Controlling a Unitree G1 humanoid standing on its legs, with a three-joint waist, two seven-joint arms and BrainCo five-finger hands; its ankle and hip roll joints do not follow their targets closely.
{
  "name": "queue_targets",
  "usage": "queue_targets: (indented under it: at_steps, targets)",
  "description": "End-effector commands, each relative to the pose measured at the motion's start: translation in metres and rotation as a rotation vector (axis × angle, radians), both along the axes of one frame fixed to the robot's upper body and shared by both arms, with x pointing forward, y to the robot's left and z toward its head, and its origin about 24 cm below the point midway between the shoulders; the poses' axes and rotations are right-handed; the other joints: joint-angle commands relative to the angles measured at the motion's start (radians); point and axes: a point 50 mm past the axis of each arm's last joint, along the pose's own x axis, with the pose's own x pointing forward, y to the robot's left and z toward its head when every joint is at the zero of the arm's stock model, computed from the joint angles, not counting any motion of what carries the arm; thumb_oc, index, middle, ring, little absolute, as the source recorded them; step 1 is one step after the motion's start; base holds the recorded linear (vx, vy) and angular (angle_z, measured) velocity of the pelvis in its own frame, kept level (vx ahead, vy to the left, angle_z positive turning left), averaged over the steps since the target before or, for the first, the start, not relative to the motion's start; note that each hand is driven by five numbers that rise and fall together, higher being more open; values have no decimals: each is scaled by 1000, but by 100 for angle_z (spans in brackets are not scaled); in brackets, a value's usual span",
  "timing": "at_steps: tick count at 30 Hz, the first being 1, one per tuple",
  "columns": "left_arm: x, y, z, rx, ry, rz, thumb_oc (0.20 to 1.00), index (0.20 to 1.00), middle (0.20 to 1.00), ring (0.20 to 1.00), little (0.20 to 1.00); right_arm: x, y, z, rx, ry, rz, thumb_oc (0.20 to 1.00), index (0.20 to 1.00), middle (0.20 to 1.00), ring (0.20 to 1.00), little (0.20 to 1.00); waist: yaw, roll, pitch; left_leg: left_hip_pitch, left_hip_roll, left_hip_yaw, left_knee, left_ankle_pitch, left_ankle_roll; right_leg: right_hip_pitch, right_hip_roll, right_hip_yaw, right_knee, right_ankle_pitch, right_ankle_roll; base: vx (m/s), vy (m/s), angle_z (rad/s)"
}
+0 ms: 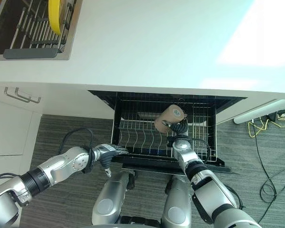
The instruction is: Place the dishes in the dishwasher.
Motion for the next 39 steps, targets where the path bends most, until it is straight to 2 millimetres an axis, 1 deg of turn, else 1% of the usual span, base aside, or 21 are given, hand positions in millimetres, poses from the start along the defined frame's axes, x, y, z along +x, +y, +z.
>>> queue_targets:
  at_steps: [1,8,12,15,18,22,26,27,29,31,32,33,34,35,36,39]
  targets:
    - [-13,2,0,-18,5,-35,1000,1000,1000,1000,1000,-1,-45,15,6,-82,-178,200,200,200,200,200,15,-39,-27,-19,122,-94,66,-56,-102,23,-165,34,-46,62,131,9,-69,2]
    - [-16,11,-3,16,5,-17,1000,1000,1000,1000,1000,-8,-71,19,52,-137,-281,200,200,200,200,200,11,-55,-20,-16,131,-92,80,-68,-94,27,-154,29,-43,66,133,7,-61,-1]
    - [-18,18,-3,36,6,-11,1000,1000,1000,1000,1000,-15,-95,18,87,-136,-373,200,200,200,200,200,11,-62,-17,-18,133,-89,82,-72,-89,26,-148,21,-43,72,133,-9,-59,-1]
    - [-19,21,-6,48,7,-15,1000,1000,1000,1000,1000,-18,-103,14,105,-123,-395,200,200,200,200,200,10,-64,-17,-29,134,-91,91,-75,-87,18,-145,22,-39,71,134,-17,-46,-3]
    - [-19,20,-5,43,-6,-18,1000,1000,1000,1000,1000,-18,-102,12,104,-102,-381,200,200,200,200,200,8,-63,-17,-36,130,-90,89,-77,-82,9,-142,24,-41,71,134,-35,-10,-3]
    - [-16,15,-3,26,-26,-19,1000,1000,1000,1000,1000,-13,-91,12,85,-94,-340,200,200,200,200,200,6,-53,-17,-44,125,-84,85,-76,-80,-4,-143,27,-40,66,133,-44,32,-2]
    - [-15,14,-4,16,-29,-13,1000,1000,1000,1000,1000,-11,-85,11,73,-83,-319,200,200,200,200,200,5,-47,-17,-51,119,-83,85,-75,-79,-14,-146,30,-35,63,131,-21,41,-1]
    - [-15,14,-4,11,-31,-11,1000,1000,1000,1000,1000,-10,-83,13,74,-95,-310,1000,1000,1000,1000,1000,5,-45,-17,-51,117,-83,83,-74,-79,-15,-145,31,-35,62,130,-14,59,-2]
    - [-15,14,-5,2,-35,-3,1000,1000,1000,1000,1000,-8,-80,16,141,-140,-305,1000,1000,1000,1000,1000,5,-43,-17,-50,115,-83,77,-72,-80,-15,-144,31,-37,60,129,-14,53,-1]
    - [-15,12,-6,-15,-52,16,1000,1000,1000,1000,1000,-7,-70,21,192,-210,-272,1000,1000,1000,1000,1000,3,-41,-17,-49,113,-80,69,-69,-80,-15,-142,31,-37,56,128,-5,53,-1]
    - [-15,12,-6,-26,-68,33,1000,1000,1000,1000,1000,-7,-61,26,219,-262,-246,1000,1000,1000,1000,1000,0,-44,-17,-47,112,-78,63,-68,-80,-13,-141,31,-40,56,127,-10,35,-2]
    - [-14,13,-5,-43,-94,61,1000,1000,1000,1000,1000,-8,-46,34,239,-327,-190,1000,1000,1000,1000,1000,-4,-49,-17,-43,111,-75,51,-65,-81,-14,-139,31,-43,55,128,0,0,0]
    - [-14,14,-4,-62,-116,86,1000,1000,1000,1000,1000,-13,-34,39,250,-368,-155,1000,1000,1000,1000,1000,-11,-53,-17,-39,110,-72,42,-63,-80,-14,-137,33,-45,55,128,-10,20,-4]
    - [-15,15,-4,-75,-133,106,1000,1000,1000,1000,1000,-17,-28,42,261,-398,-125,1000,1000,1000,1000,1000,-16,-56,-17,-37,109,-71,37,-62,-79,-15,-136,35,-46,55,128,-17,34,-6]
    - [-16,19,-5,-109,-172,144,1000,1000,1000,1000,1000,-28,-20,44,285,-447,-74,1000,1000,1000,1000,1000,-28,-61,-17,-31,108,-66,25,-58,-77,-16,-134,39,-49,54,129,-15,51,-6]
    - [-21,28,-4,-186,-248,216,1000,1000,1000,1000,1000,-55,-19,43,321,-527,13,1000,1000,1000,1000,1000,-49,-63,-18,2,106,-47,-13,-47,-71,2,-131,42,-63,52,134,-3,83,-11]
